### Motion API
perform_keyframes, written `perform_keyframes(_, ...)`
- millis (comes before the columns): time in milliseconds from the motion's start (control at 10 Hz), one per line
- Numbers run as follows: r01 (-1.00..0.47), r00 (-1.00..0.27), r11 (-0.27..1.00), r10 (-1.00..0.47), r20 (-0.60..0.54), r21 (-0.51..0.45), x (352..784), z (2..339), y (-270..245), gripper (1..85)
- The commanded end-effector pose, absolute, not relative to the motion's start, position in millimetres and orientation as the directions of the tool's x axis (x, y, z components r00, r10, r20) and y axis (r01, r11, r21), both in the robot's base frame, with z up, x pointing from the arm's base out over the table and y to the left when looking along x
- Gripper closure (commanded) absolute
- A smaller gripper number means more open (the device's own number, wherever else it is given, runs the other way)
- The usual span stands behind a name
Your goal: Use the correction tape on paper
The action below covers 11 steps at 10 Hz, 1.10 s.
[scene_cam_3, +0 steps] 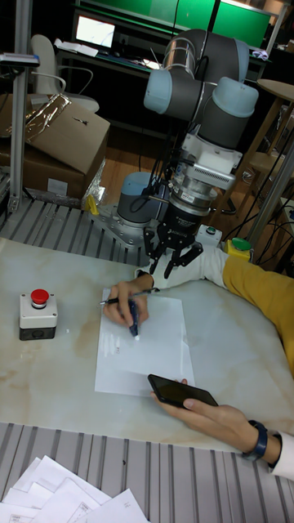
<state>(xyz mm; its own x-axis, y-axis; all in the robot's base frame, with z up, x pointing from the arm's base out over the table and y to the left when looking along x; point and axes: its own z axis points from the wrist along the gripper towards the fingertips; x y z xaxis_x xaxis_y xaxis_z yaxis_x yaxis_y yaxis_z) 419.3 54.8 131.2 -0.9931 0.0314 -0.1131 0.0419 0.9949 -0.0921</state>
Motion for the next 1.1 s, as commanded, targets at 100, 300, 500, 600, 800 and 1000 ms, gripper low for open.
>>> perform_keyframes(100, 0.049, -0.993, 0.997, 0.041, -0.107, -0.066, 417.4, 129.5, 59.2, 50.7)
perform_keyframes(300, 0.049, -0.993, 0.997, 0.042, -0.108, -0.058, 416.6, 128.0, 59.5, 50.7)
perform_keyframes(500, 0.043, -0.993, 0.997, 0.036, -0.108, -0.063, 416.1, 127.6, 57.7, 51.0)
perform_keyframes(600, 0.021, -0.995, 0.997, 0.013, -0.102, -0.08, 415.0, 127.8, 54.0, 51.0)
perform_keyframes(800, 0.012, -0.995, 0.996, 0.004, -0.1, -0.084, 414.5, 128.1, 52.7, 51.0)
perform_keyframes(1000, 0.006, -0.995, 0.996, -0.003, -0.101, -0.087, 414.8, 128.3, 51.9, 51.0)
